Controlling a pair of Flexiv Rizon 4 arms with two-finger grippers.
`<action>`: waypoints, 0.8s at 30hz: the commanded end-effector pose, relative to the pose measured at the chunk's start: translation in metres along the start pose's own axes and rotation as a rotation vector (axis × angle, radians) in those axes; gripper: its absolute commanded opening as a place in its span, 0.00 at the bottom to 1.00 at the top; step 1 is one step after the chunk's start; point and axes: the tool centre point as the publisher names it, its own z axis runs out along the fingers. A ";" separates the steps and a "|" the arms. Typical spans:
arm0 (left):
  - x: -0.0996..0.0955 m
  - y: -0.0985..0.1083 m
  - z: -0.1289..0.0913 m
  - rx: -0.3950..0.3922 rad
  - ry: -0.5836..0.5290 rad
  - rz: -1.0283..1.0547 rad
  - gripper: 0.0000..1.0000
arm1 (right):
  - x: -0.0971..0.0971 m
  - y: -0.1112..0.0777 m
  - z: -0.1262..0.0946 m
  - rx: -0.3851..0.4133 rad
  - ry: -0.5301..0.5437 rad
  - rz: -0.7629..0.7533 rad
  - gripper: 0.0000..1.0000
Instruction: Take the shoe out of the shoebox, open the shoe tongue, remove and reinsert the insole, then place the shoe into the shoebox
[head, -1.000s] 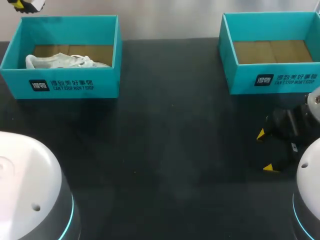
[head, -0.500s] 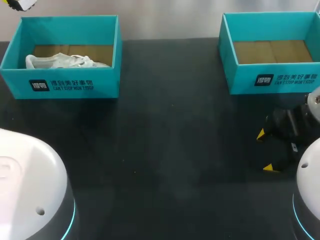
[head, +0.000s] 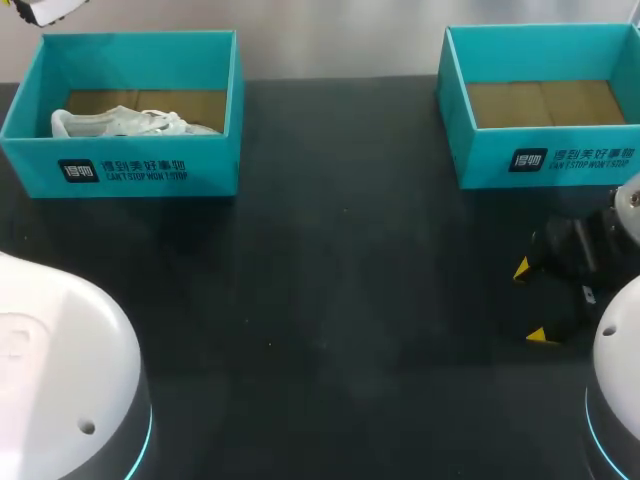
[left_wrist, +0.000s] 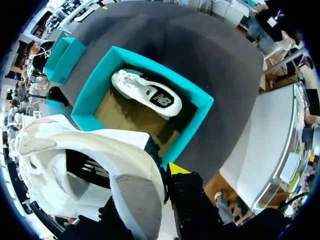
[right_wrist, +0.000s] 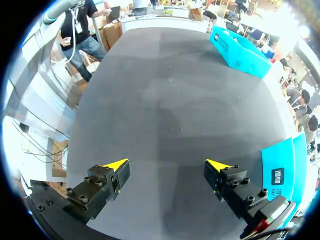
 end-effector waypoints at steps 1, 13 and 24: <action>0.002 0.005 0.001 -0.054 0.018 0.097 0.00 | 0.001 0.001 0.000 0.004 -0.002 0.000 1.00; 0.019 0.011 0.021 -0.098 0.115 0.365 0.00 | 0.001 0.001 0.000 0.004 -0.002 0.000 1.00; 0.023 0.002 0.044 -0.056 0.148 0.454 0.00 | 0.001 0.001 0.000 0.004 -0.002 0.000 1.00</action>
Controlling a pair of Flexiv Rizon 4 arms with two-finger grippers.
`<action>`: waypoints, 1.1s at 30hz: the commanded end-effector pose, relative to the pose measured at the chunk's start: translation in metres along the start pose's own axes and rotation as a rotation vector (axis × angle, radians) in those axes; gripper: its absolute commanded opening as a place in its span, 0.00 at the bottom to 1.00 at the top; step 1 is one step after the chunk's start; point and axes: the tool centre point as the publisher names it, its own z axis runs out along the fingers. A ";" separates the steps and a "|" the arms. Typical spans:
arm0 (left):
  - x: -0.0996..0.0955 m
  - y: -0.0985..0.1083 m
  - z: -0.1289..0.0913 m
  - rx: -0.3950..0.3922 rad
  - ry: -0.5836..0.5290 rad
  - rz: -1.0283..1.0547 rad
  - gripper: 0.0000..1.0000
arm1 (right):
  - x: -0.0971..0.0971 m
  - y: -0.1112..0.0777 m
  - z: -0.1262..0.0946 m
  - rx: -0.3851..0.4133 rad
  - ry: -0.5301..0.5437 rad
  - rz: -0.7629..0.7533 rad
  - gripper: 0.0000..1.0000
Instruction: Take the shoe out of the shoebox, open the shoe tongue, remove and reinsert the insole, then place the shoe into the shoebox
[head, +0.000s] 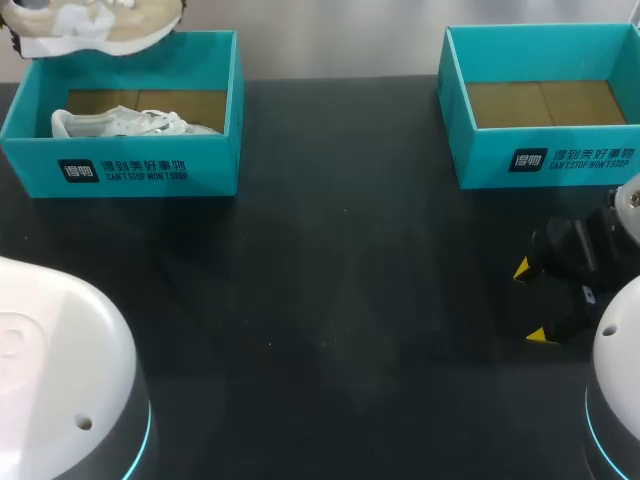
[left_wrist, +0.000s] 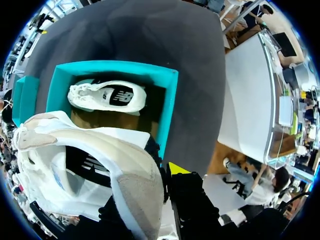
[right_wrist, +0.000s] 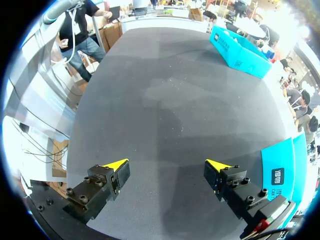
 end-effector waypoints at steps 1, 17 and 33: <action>0.001 -0.003 0.002 0.014 -0.014 0.035 0.00 | 0.001 0.001 0.000 0.004 -0.002 0.000 1.00; -0.002 -0.004 0.004 0.018 -0.021 0.051 0.00 | 0.001 0.001 0.000 0.004 -0.002 0.000 1.00; -0.015 -0.005 0.041 0.054 0.037 0.191 0.00 | 0.001 0.001 0.000 0.004 -0.002 0.000 1.00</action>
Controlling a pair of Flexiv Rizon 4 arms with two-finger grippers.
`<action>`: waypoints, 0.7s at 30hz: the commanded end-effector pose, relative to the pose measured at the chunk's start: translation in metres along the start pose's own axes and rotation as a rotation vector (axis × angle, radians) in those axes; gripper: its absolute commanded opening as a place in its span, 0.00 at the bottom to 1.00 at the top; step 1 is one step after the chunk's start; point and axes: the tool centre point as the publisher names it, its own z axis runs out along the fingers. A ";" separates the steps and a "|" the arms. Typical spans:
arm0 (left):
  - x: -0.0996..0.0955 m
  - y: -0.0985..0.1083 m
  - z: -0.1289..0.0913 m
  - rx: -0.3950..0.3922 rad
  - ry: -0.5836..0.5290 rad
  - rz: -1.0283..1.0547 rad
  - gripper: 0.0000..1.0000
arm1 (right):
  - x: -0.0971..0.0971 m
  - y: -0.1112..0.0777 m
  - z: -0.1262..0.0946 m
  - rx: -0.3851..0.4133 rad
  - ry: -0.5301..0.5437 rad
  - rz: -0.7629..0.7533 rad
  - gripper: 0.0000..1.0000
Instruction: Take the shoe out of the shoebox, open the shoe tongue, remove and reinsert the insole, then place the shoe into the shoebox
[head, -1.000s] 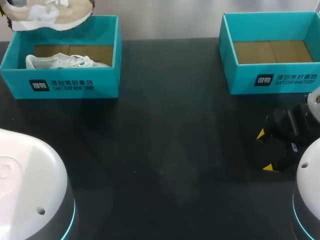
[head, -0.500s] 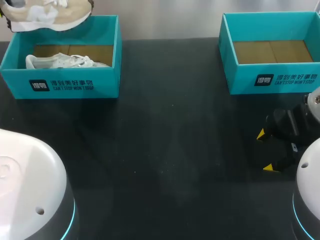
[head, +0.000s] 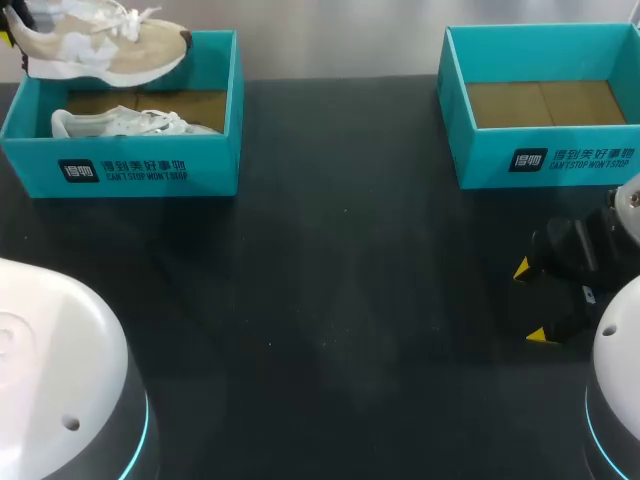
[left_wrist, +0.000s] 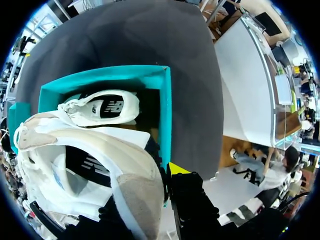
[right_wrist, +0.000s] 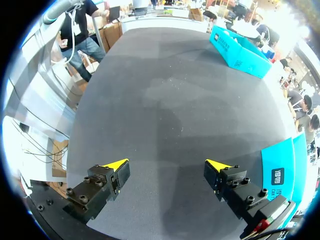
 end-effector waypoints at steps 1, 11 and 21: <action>-0.007 0.006 0.010 0.021 0.027 0.012 0.00 | 0.001 0.001 0.000 0.004 -0.002 0.000 1.00; -0.011 0.023 0.021 0.041 0.051 -0.017 0.00 | 0.001 0.001 0.000 0.004 -0.002 0.000 1.00; -0.015 0.035 0.025 0.054 0.057 -0.028 0.00 | 0.001 0.001 0.000 0.004 -0.002 0.000 1.00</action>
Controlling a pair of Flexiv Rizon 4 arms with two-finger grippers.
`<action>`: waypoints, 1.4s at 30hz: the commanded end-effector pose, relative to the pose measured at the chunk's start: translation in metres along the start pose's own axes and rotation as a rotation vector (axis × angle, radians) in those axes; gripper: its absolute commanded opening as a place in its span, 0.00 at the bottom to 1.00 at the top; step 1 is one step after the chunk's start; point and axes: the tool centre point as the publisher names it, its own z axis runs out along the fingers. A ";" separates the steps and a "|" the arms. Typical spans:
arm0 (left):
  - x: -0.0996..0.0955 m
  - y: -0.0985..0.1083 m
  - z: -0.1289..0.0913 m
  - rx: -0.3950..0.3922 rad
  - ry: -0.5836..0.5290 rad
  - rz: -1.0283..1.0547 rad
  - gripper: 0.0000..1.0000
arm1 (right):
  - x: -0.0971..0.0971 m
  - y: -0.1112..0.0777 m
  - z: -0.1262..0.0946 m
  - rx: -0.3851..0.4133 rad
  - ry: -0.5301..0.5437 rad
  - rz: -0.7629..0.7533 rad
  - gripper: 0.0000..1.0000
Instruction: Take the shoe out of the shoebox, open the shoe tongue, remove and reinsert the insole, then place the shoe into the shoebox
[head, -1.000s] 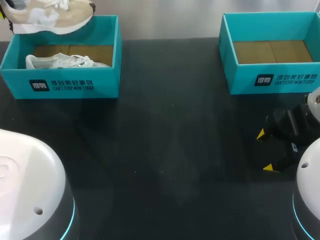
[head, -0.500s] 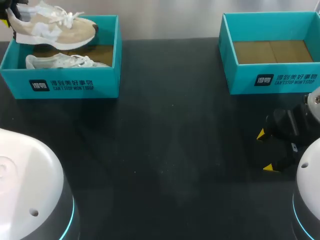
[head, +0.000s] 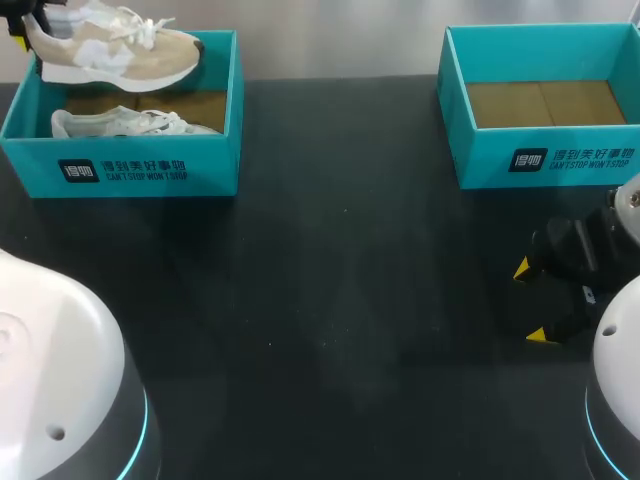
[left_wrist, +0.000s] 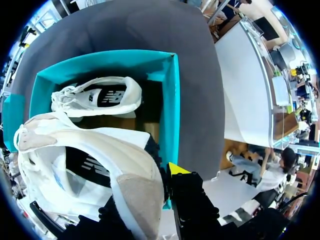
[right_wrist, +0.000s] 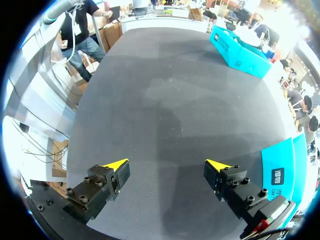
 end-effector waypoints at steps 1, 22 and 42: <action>-0.003 0.013 0.004 0.024 0.012 -0.003 0.00 | 0.001 0.001 0.000 0.004 -0.002 0.000 1.00; -0.014 0.015 0.048 0.059 0.063 -0.058 0.00 | 0.001 0.001 0.000 0.004 -0.002 0.000 1.00; -0.021 0.038 0.073 0.074 0.075 -0.128 0.00 | 0.001 0.001 0.000 0.004 -0.002 0.000 1.00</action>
